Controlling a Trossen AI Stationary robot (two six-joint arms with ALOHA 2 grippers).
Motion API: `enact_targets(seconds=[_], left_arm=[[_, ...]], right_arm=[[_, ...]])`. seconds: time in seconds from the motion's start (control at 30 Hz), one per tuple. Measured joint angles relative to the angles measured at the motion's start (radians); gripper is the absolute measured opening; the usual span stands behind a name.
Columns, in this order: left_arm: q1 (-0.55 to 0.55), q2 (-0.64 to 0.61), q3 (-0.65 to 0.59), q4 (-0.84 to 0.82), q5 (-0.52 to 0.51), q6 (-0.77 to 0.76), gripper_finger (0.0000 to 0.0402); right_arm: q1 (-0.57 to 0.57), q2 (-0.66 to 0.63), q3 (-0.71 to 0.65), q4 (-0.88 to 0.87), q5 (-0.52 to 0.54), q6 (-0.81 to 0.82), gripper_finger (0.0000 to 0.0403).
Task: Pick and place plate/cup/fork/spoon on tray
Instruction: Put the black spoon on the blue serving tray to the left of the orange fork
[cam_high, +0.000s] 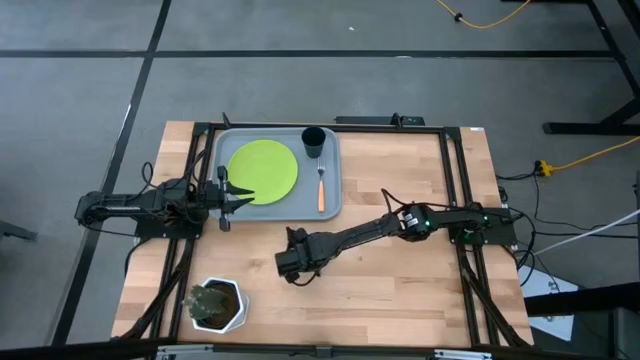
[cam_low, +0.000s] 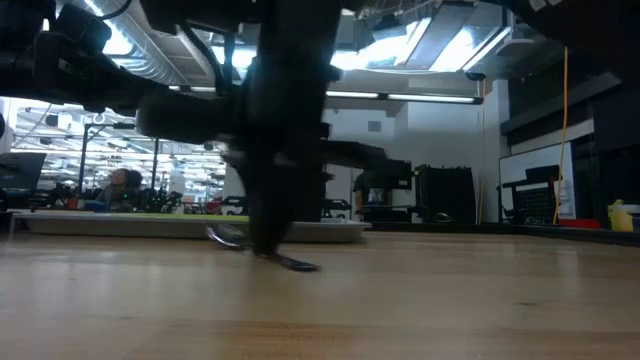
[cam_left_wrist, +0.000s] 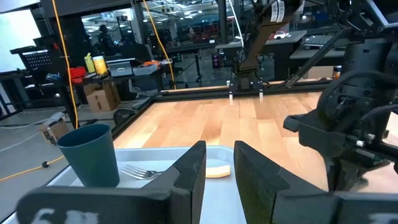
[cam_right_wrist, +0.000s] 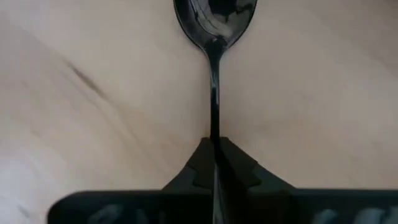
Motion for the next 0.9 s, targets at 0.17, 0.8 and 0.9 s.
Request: enact_targets(seconds=[0.17,0.8,0.9], left_arm=[[0.000,0.000,0.000,0.000,0.000,0.000,0.0077],[0.000,0.000,0.000,0.000,0.000,0.000,0.0076],[0.000,0.000,0.000,0.000,0.000,0.000,0.0076]], right_arm=[[-0.015,-0.038,0.024,0.020,0.109,0.056,0.0002],[-0.340,-0.073,0.034,-0.032,0.027,0.174,0.0002],[-0.358,-0.074,0.015,-0.039,-0.009,0.174,0.0002]])
